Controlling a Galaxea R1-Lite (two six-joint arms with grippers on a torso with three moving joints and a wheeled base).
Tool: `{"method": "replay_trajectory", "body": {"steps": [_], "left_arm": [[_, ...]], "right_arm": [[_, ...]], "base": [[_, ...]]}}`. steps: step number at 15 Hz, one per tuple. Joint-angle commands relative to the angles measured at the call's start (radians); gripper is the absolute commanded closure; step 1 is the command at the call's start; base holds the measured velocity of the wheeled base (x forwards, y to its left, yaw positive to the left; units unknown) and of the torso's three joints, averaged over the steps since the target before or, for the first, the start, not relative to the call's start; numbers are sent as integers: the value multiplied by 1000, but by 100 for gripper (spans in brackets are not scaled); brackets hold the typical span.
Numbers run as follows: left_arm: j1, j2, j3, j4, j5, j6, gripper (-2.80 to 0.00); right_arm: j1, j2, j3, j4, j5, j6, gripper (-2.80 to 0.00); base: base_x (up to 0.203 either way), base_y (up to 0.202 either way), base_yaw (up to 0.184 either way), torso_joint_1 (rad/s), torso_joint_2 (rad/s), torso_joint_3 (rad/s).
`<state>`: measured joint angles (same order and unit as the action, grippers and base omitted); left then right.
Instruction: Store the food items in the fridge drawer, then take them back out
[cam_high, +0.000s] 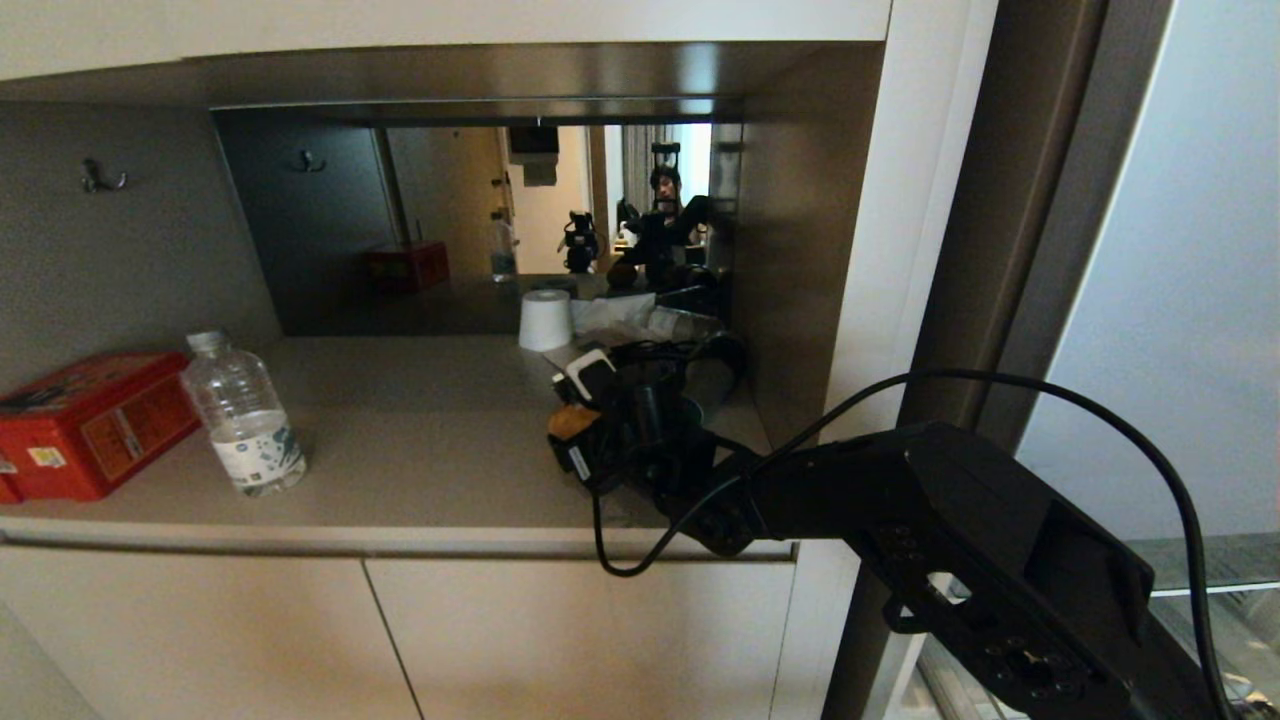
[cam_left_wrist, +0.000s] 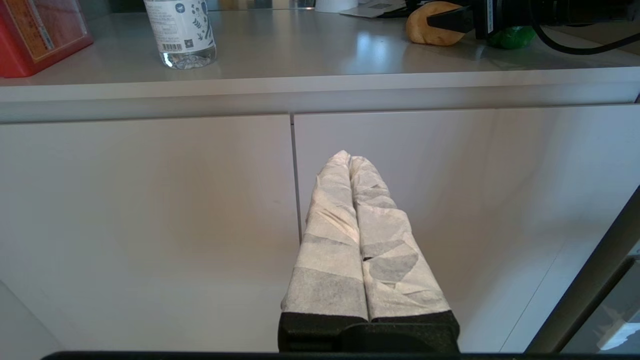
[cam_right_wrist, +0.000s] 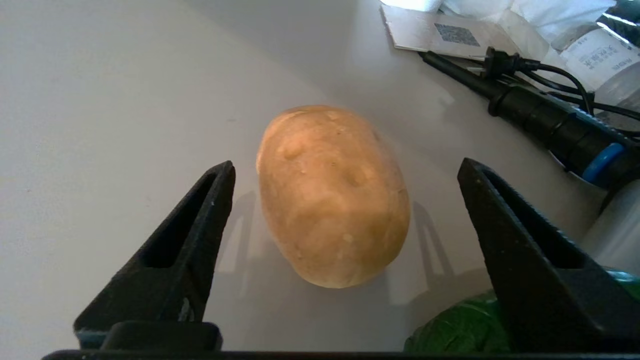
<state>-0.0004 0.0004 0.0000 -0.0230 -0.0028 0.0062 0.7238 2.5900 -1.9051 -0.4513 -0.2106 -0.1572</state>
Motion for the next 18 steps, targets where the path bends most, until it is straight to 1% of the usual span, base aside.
{"method": "replay_trajectory", "body": {"steps": [1, 5, 9, 14, 16, 17, 18], "left_arm": [[0, 0, 11, 0, 0, 0, 0], [0, 0, 11, 0, 0, 0, 0], [0, 0, 11, 0, 0, 0, 0], [-1, 0, 11, 0, 0, 0, 0], [0, 0, 11, 0, 0, 0, 0], [0, 0, 11, 0, 0, 0, 0], [0, 0, 11, 0, 0, 0, 0]], "right_arm": [[2, 4, -1, -3, -1, -1, -280], [2, -32, -17, -4, -2, 3, -280], [9, -147, 23, -3, 2, 5, -280], [41, -288, 170, -11, 11, 9, -280], [48, -354, 267, -34, 11, 10, -280], [50, -400, 332, -52, 11, 10, 0], [51, -456, 398, -72, 10, 11, 0]], "base": [[0, 0, 0, 0, 0, 0], [0, 0, 0, 0, 0, 0], [0, 0, 0, 0, 0, 0], [0, 0, 0, 0, 0, 0], [0, 0, 0, 0, 0, 0], [0, 0, 0, 0, 0, 0], [0, 0, 0, 0, 0, 0]]}}
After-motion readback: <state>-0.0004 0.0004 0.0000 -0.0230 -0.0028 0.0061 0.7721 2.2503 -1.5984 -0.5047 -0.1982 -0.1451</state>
